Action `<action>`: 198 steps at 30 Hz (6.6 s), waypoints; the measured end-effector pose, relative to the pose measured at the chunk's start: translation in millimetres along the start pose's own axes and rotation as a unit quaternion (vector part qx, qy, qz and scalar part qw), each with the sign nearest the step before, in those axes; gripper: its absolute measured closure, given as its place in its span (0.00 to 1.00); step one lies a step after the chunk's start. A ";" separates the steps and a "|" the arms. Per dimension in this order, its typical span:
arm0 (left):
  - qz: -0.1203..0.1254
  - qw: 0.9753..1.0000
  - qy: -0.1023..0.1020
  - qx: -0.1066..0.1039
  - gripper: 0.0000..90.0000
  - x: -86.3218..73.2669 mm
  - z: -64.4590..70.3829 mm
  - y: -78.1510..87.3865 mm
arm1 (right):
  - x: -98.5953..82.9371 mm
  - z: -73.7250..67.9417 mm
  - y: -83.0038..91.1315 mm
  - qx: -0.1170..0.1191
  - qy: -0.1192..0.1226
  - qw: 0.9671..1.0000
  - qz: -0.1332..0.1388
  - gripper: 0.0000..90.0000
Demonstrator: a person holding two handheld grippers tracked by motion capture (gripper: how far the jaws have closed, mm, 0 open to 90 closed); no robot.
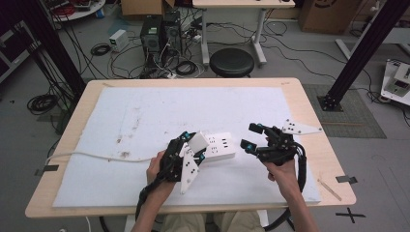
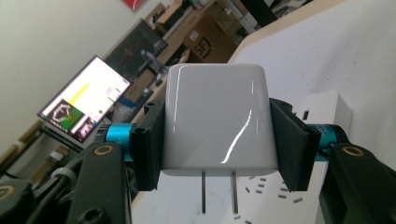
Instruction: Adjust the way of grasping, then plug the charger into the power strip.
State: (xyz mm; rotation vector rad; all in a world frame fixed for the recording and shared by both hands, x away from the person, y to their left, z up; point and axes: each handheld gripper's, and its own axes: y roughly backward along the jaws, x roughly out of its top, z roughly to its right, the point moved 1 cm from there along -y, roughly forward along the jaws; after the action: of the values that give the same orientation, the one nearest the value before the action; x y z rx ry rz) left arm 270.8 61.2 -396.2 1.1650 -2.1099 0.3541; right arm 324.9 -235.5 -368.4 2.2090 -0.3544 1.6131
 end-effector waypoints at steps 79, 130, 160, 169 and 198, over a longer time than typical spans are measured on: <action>0.093 0.992 -0.083 0.001 0.47 27.0 36.2 -4.8 | -14.4 -24.3 -52.3 0.133 0.009 0.989 -0.064 0.70; 0.026 0.959 0.282 0.000 0.23 -52.1 -42.7 42.8 | -17.2 -2.0 -16.8 -0.004 0.043 0.997 -0.063 0.70; -0.068 0.920 0.385 0.035 0.26 -105.5 -76.1 80.1 | -29.5 17.4 1.0 -0.047 0.044 0.997 -0.038 0.70; -0.077 0.916 0.392 0.036 0.29 -114.1 -77.3 88.9 | -21.9 25.4 -5.0 -0.045 0.055 0.996 -0.056 0.70; -0.073 0.913 0.398 0.045 0.29 -124.3 -77.9 105.4 | 17.6 51.6 -75.1 0.051 0.131 0.961 -0.238 0.70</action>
State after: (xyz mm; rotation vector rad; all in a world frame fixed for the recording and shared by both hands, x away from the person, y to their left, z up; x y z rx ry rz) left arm 262.7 240.6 -415.5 0.9863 -1.2963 0.7203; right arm 405.7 -190.9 -377.2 1.9160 0.3196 1.6382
